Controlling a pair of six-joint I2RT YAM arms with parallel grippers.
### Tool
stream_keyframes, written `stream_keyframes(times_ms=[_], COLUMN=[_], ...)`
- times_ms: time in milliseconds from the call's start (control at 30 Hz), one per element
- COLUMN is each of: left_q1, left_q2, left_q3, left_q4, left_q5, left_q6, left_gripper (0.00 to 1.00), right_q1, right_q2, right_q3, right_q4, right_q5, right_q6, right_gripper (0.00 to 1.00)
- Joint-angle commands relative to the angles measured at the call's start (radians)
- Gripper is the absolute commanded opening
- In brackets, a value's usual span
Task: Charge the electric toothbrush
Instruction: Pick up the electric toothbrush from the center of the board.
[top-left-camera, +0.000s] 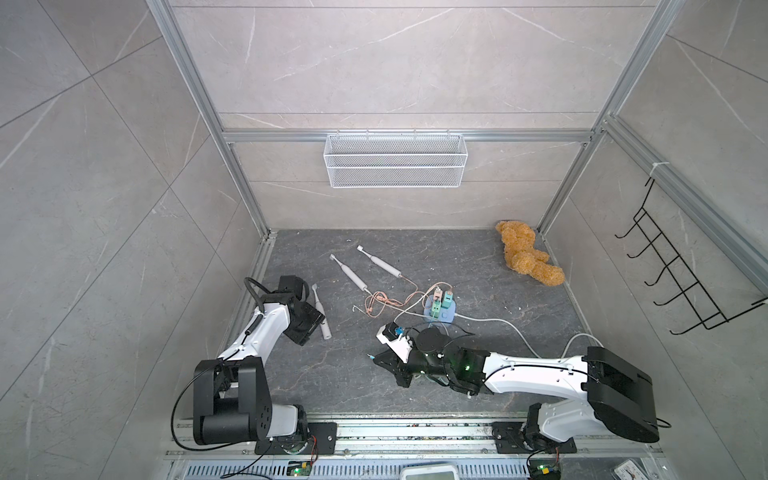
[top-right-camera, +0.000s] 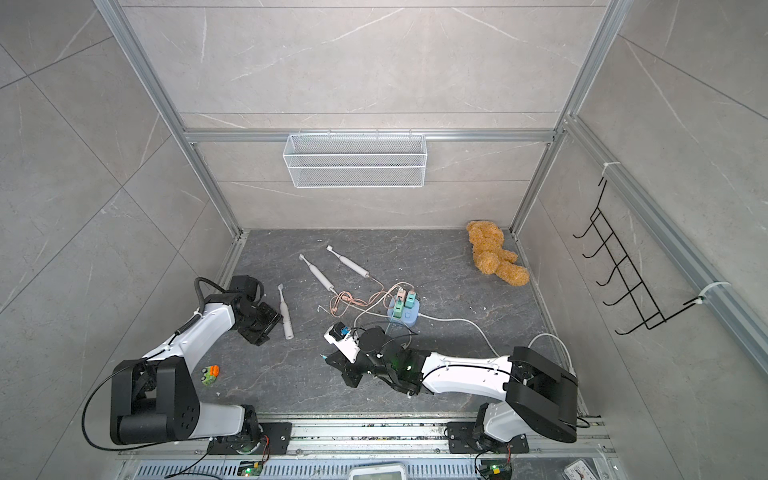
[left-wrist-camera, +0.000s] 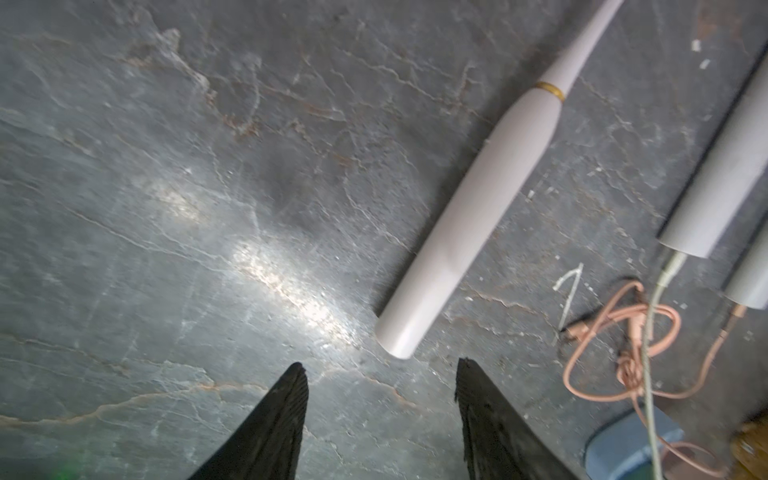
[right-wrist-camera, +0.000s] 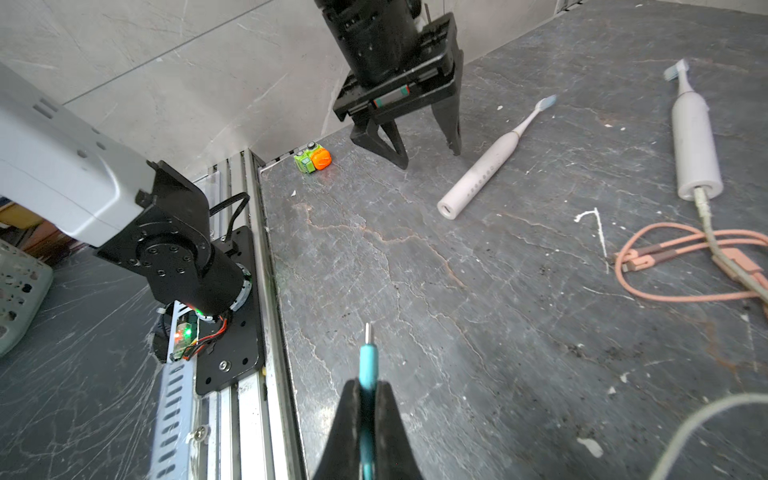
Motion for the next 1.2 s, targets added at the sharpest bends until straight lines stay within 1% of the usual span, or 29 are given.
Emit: stream_keyframes(times_ms=[0, 100, 167, 233, 333, 467, 633, 800, 967, 1167], left_q1=[-0.001, -0.002, -0.004, -0.009, -0.011, -0.015, -0.031, -0.08, -0.084, -0.09], left_q2=[0.023, 0.064, 0.073, 0.066, 0.043, 0.019, 0.122, 0.181, 0.236, 0.27], left_q3=[0.026, 0.024, 0.007, -0.009, -0.034, -0.072, -0.036, 0.013, 0.013, 0.001], left_q4=[0.025, 0.059, 0.103, 0.14, 0.201, 0.271, 0.258, 0.266, 0.279, 0.272], left_q5=[-0.05, -0.065, -0.055, -0.065, -0.027, -0.044, -0.054, -0.096, -0.104, -0.112], left_q6=[-0.013, -0.023, -0.031, -0.035, -0.036, -0.037, -0.021, -0.004, -0.003, -0.004], left_gripper=[0.59, 0.59, 0.58, 0.58, 0.58, 0.58, 0.58, 0.58, 0.58, 0.52], right_q1=[0.003, 0.004, 0.004, 0.003, 0.003, 0.003, 0.003, 0.003, 0.003, 0.003], right_q2=[0.009, 0.019, 0.029, 0.034, 0.039, 0.054, 0.058, 0.055, 0.069, 0.077], right_q3=[-0.001, 0.004, 0.008, 0.009, 0.009, 0.01, 0.015, 0.009, 0.001, 0.007], right_q4=[0.036, 0.035, 0.035, 0.039, 0.046, 0.055, 0.054, 0.047, 0.057, 0.057], right_q5=[-0.044, -0.062, -0.073, -0.078, -0.081, -0.087, -0.091, -0.091, -0.091, -0.088], right_q6=[0.033, 0.046, 0.052, 0.054, 0.055, 0.056, 0.062, 0.063, 0.082, 0.074], right_gripper=[0.0, 0.0, 0.0, 0.0, 0.0, 0.0, 0.0, 0.0, 0.0, 0.0])
